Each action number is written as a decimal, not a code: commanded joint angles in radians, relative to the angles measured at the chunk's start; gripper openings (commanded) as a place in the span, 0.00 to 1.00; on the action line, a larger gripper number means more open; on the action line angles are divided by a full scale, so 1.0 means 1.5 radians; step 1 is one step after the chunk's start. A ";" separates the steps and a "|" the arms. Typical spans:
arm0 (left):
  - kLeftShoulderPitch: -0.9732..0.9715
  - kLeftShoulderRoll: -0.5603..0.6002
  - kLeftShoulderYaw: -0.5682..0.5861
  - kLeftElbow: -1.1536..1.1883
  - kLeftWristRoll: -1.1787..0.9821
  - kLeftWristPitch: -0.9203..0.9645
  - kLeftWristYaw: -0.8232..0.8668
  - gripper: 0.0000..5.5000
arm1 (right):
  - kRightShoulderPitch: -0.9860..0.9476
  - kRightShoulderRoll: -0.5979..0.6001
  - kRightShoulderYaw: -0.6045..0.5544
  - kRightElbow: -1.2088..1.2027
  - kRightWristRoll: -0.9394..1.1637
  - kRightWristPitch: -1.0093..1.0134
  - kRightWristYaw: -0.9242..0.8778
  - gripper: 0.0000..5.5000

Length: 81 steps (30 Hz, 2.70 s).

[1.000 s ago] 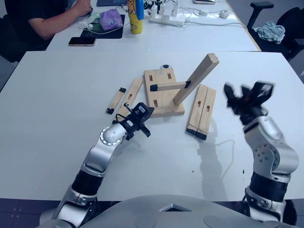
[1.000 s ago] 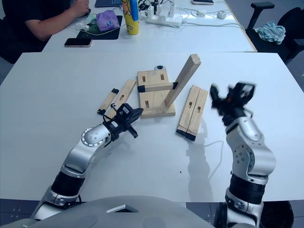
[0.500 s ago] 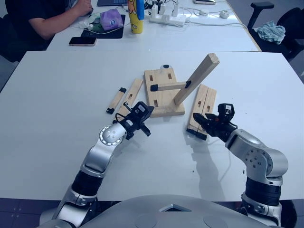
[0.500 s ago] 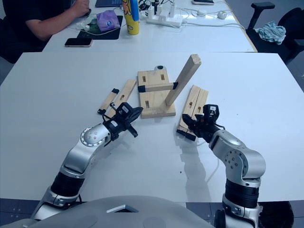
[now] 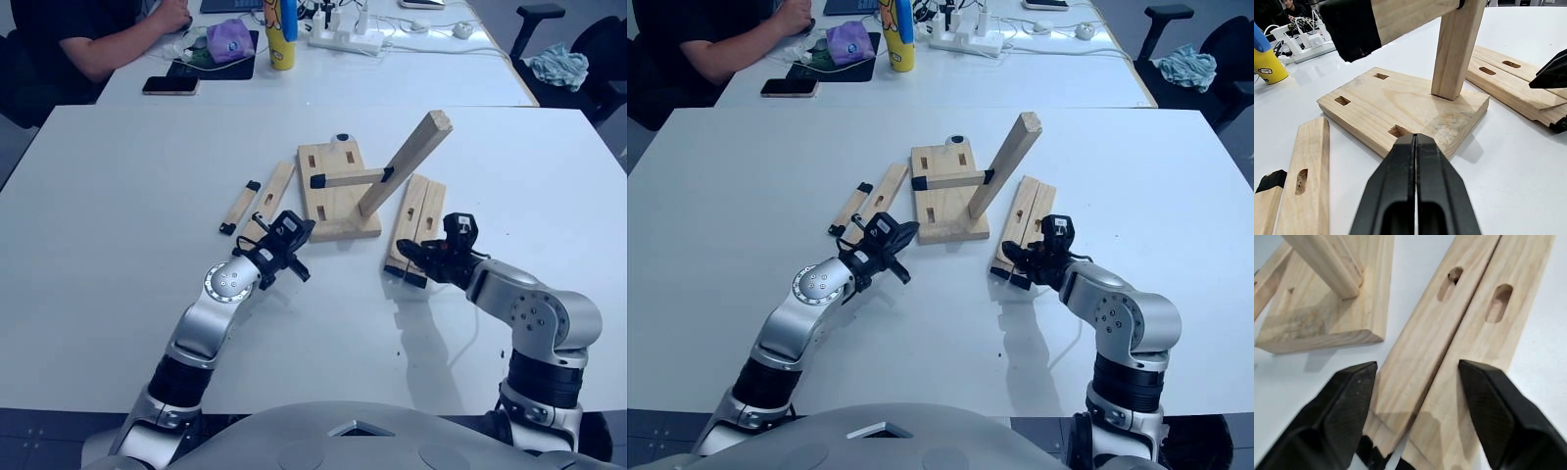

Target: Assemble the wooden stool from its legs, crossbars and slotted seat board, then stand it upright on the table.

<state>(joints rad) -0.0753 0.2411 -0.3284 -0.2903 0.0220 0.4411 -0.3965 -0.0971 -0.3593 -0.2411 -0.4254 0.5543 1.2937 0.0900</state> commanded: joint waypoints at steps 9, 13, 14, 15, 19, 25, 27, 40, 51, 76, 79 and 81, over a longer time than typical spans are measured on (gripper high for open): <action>0.005 -0.015 0.006 0.002 0.003 -0.002 0.021 0.00 | -0.082 0.005 0.002 0.028 -0.023 -0.094 0.032 0.57; 0.005 -0.015 0.003 0.000 0.004 0.001 0.019 0.00 | -0.062 0.024 0.014 -0.008 -0.025 -0.047 0.007 0.57; 0.004 -0.015 0.001 -0.001 0.004 0.002 0.017 0.00 | -0.051 0.029 0.015 -0.017 -0.031 -0.036 -0.003 0.57; 0.003 -0.014 0.000 -0.002 0.003 0.003 0.015 0.00 | -0.039 0.035 0.015 -0.022 -0.037 -0.029 -0.011 0.57; 0.002 -0.010 -0.003 -0.008 0.001 0.007 0.006 0.00 | -0.012 0.060 0.014 -0.044 -0.041 -0.008 -0.026 0.57; 0.001 0.001 -0.004 -0.012 -0.004 0.014 -0.011 0.00 | 0.021 0.106 0.018 -0.070 -0.039 0.033 -0.038 0.57; 0.001 0.002 -0.005 -0.012 -0.004 0.015 -0.013 0.00 | 0.022 0.109 0.022 -0.073 -0.043 0.036 -0.037 0.57; 0.000 -0.004 -0.002 -0.016 0.002 0.022 -0.008 0.00 | 0.031 -0.008 0.161 -0.045 -0.147 -0.039 -0.002 0.57; -0.012 -0.014 -0.004 0.001 0.002 0.015 0.005 0.00 | -0.030 0.026 0.165 0.053 -0.176 -0.081 0.003 0.57; -0.014 -0.022 0.032 -0.036 -0.101 0.026 -0.062 0.17 | -0.170 0.051 -0.033 0.106 -0.193 -0.281 -0.027 0.38; 0.005 -0.034 0.050 -0.072 -0.182 0.052 -0.092 0.24 | -0.220 -0.011 -0.123 0.199 -0.097 -0.322 0.101 0.38; 0.016 -0.037 0.059 -0.099 -0.234 0.076 -0.108 0.29 | -0.229 -0.078 -0.182 0.299 -0.064 -0.348 0.173 0.38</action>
<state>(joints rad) -0.0763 0.1905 -0.2605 -0.3851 -0.2523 0.5089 -0.5304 -0.4214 -0.3676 -0.4120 -0.1252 0.4049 0.8093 0.2381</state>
